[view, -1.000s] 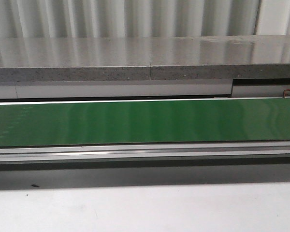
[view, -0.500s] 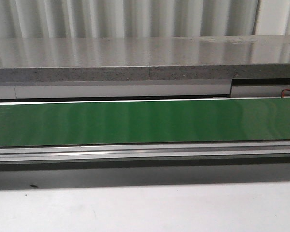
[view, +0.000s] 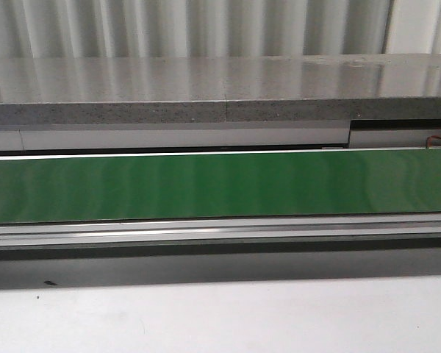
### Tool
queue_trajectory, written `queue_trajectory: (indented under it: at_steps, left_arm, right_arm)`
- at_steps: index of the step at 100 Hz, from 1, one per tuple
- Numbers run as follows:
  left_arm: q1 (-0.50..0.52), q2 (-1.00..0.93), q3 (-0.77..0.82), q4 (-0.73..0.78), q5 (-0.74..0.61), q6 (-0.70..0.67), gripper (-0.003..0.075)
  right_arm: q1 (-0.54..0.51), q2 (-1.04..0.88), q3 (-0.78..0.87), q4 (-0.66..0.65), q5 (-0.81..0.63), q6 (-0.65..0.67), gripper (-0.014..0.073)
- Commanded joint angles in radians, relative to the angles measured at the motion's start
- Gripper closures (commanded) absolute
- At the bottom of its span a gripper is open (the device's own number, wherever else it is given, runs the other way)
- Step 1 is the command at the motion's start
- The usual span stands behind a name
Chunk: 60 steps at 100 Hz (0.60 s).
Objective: Move button from right to left
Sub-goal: 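Lift the button and lower it onto the conveyor belt end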
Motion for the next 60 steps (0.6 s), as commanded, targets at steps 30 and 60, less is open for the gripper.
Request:
queue_trajectory:
  at_steps: [30,60]
  left_arm:
    - [0.003,-0.023,0.038,-0.010,-0.073,-0.008,0.0741]
    - [0.003,-0.023,0.038,-0.010,-0.073,-0.008,0.0741]
  right_arm:
    - [0.251,-0.066,-0.015,-0.057,0.001,0.260,0.0447]
    - [0.265,0.016,-0.015,-0.097,0.023,0.314,0.0310]
